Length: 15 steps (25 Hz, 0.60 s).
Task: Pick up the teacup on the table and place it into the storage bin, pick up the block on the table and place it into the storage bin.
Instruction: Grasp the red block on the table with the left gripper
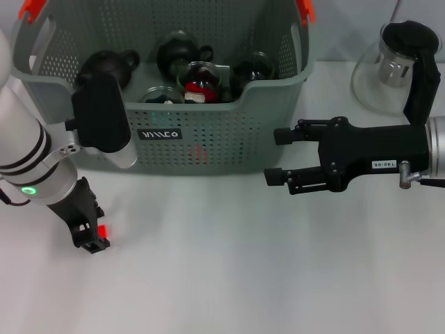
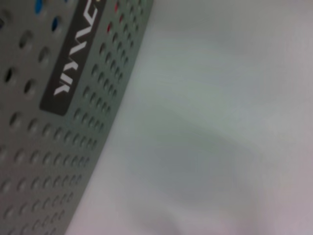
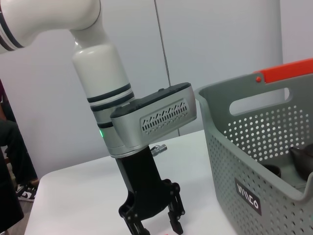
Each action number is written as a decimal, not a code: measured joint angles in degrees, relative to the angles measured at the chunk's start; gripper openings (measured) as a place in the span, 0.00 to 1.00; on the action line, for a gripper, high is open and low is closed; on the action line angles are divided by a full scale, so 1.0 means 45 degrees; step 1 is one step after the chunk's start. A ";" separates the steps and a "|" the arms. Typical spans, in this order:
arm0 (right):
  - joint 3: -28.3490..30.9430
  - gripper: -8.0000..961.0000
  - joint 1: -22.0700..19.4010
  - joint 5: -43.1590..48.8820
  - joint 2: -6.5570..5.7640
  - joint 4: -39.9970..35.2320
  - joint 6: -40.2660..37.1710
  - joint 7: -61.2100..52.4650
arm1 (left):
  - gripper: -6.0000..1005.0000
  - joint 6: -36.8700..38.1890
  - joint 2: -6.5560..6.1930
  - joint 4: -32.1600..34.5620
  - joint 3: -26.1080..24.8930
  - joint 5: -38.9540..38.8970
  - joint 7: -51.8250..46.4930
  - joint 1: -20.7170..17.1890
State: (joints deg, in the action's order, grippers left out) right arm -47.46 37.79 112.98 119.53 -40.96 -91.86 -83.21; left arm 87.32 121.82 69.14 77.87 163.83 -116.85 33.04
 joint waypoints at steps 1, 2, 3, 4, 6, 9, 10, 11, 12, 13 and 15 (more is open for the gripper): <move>0.0000 0.89 0.0000 0.0001 0.0000 0.0000 0.0004 -0.0001 | 0.57 -0.0023 0.0000 -0.0010 0.0000 0.0000 0.0000 0.0001; 0.0000 0.89 0.0000 0.0003 0.0000 -0.0002 0.0011 -0.0002 | 0.55 -0.0042 0.0000 -0.0054 0.0001 0.0000 0.0000 0.0002; 0.0000 0.89 0.0000 0.0004 0.0000 -0.0002 0.0022 -0.0002 | 0.55 -0.0042 0.0000 -0.0054 0.0001 0.0000 0.0000 0.0002; 0.0000 0.89 0.0000 0.0006 0.0001 -0.0003 0.0048 -0.0003 | 0.55 -0.0048 0.0000 -0.0103 0.0001 0.0000 0.0001 0.0002; 0.0001 0.89 0.0000 0.0010 0.0000 -0.0001 0.0078 -0.0004 | 0.55 -0.0055 0.0000 -0.0173 0.0001 0.0000 0.0008 0.0002; 0.0001 0.89 0.0000 0.0012 0.0000 0.0000 0.0080 -0.0005 | 0.55 -0.0074 0.0000 -0.0206 0.0001 0.0001 0.0014 -0.0001; 0.0001 0.89 0.0000 0.0012 -0.0001 0.0001 0.0081 -0.0005 | 0.55 -0.0084 0.0000 -0.0208 0.0001 0.0000 0.0014 -0.0010; 0.0000 0.89 0.0000 0.0012 0.0000 0.0001 0.0081 -0.0005 | 0.52 -0.0092 0.0000 -0.0209 0.0001 0.0001 0.0013 -0.0017; 0.0000 0.89 0.0000 0.0012 0.0000 0.0000 0.0082 -0.0005 | 0.48 -0.0103 0.0000 -0.0209 0.0001 0.0000 0.0014 -0.0023; 0.0001 0.89 0.0000 0.0012 0.0000 0.0001 0.0081 -0.0005 | 0.45 -0.0119 0.0000 -0.0209 0.0000 0.0000 0.0013 -0.0036; 0.0000 0.89 0.0000 0.0013 0.0000 0.0001 0.0077 -0.0005 | 0.39 -0.0148 0.0009 -0.0209 0.0000 0.0000 0.0013 -0.0066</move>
State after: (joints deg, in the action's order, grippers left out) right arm -47.46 37.79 113.03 119.53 -40.95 -91.51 -83.23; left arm 86.65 121.85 68.20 77.87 163.83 -116.79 32.74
